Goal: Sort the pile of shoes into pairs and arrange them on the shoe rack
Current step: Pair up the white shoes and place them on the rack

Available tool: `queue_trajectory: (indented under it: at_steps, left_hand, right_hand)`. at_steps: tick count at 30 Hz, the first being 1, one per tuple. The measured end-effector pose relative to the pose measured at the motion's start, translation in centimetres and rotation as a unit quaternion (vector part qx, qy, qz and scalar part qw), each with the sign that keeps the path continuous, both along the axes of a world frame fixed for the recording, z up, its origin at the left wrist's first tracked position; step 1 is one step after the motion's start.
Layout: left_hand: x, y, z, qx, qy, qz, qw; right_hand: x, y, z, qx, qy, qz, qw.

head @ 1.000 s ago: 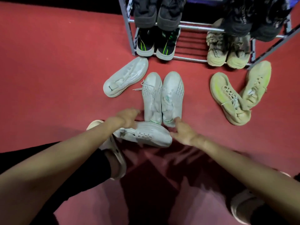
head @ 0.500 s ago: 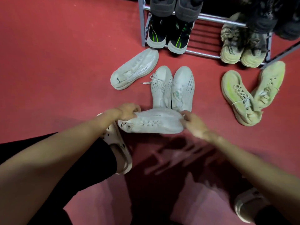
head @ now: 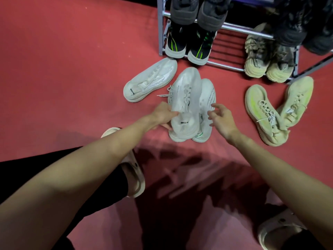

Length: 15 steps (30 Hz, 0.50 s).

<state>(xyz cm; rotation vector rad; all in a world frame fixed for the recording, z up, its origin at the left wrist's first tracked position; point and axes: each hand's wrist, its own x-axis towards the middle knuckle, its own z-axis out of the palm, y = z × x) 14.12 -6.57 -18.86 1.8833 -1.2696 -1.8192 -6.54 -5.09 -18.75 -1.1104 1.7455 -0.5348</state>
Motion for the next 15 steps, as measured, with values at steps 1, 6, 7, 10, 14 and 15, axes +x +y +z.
queue_trajectory:
  at_steps: [1, 6, 7, 10, 14, 15]
  left_hand:
    - [-0.5, 0.0, -0.1, 0.009, 0.003, 0.018, 1.0]
    - [0.0, 0.2, -1.5, 0.029, -0.065, -0.017, 0.997]
    - [0.6, 0.1, -1.7, 0.021, -0.091, -0.055, 0.994]
    - [3.3, -1.1, -2.0, -0.034, -0.174, -0.112, 0.978]
    - [7.5, -4.0, -3.4, -0.153, -0.359, -0.015, 0.92]
    - [8.4, -4.6, -3.7, -0.16, -0.398, 0.008, 0.903]
  right_hand:
    - [0.3, 0.3, -0.2, 0.013, 0.004, 0.013, 1.0]
    - [1.8, 0.8, -0.8, 0.032, 0.016, 0.062, 0.997]
    - [2.1, 0.7, -0.8, 0.027, 0.022, 0.073, 0.997]
    - [3.1, 0.4, -0.9, 0.0, 0.055, 0.118, 0.991]
    - [4.4, 0.0, -1.6, -0.047, 0.101, 0.187, 0.976]
    - [4.7, -0.1, -1.8, -0.05, 0.105, 0.194, 0.974]
